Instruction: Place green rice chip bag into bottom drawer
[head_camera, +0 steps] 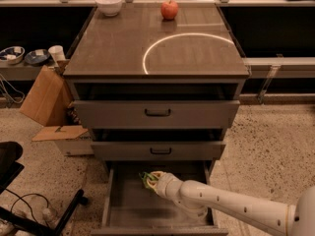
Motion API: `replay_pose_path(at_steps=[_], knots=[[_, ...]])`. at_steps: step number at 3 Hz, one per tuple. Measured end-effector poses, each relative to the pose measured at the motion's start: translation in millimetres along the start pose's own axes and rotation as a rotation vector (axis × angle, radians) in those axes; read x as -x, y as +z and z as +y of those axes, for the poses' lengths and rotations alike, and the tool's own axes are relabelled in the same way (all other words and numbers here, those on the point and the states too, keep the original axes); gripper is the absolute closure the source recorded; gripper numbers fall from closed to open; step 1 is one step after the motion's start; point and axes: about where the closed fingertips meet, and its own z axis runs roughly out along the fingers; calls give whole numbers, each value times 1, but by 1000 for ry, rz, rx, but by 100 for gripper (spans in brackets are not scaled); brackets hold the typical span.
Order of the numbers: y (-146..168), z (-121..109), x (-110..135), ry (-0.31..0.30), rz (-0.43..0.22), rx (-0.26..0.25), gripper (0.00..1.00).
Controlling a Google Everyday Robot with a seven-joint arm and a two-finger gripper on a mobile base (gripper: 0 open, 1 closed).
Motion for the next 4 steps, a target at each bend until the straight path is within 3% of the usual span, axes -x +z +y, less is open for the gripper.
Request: replay_pose_path(at_steps=[1, 4], knots=[[0, 0, 0, 0, 0, 0, 4], [0, 8, 2, -23, 16, 10, 0]])
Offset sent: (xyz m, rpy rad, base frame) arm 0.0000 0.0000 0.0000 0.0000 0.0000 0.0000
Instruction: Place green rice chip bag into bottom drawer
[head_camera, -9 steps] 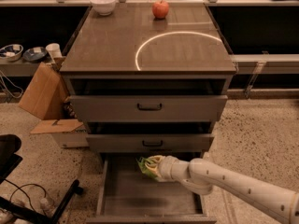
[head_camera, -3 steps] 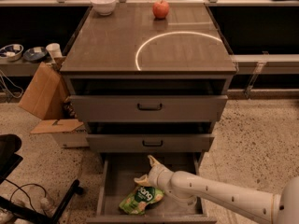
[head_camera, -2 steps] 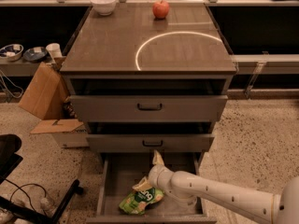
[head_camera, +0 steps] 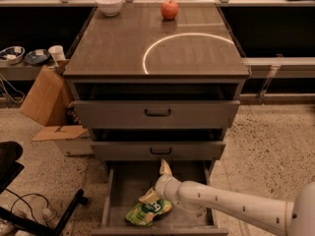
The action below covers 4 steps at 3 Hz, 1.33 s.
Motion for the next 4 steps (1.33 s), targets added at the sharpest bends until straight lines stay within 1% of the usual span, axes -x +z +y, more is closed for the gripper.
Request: replay_pose_path(at_steps=[1, 2, 3, 4], knots=[[-30, 9, -14, -13, 93, 17, 0], [-74, 33, -28, -54, 233, 89, 0], [-141, 63, -46, -33, 372, 187, 0], [-229, 72, -65, 44, 583, 170, 0]])
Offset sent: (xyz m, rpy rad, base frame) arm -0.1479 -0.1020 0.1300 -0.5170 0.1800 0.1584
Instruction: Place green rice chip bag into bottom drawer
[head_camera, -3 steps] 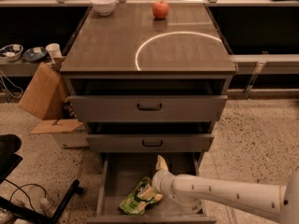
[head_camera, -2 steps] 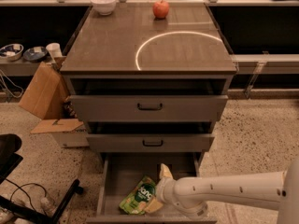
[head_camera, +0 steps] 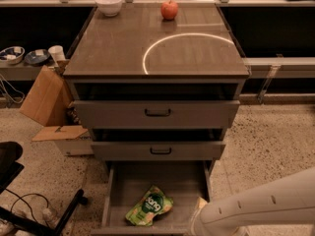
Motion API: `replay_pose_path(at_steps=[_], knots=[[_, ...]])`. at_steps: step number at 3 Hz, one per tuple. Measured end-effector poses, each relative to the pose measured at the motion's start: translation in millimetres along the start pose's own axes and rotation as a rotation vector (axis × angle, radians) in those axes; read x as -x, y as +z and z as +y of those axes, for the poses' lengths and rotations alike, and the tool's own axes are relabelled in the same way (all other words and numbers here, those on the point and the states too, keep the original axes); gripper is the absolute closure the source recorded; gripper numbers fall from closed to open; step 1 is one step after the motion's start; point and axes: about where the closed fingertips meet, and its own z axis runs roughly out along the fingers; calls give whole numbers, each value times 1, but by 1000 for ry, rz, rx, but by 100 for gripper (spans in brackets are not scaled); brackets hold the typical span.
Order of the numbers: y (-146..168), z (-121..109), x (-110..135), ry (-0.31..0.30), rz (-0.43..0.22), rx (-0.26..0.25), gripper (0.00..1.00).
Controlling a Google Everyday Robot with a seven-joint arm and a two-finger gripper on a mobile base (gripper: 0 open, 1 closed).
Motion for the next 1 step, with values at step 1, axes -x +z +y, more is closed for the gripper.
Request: replay_pose_path(at_steps=[1], knots=[[-57, -24, -42, 153, 113, -190, 0]])
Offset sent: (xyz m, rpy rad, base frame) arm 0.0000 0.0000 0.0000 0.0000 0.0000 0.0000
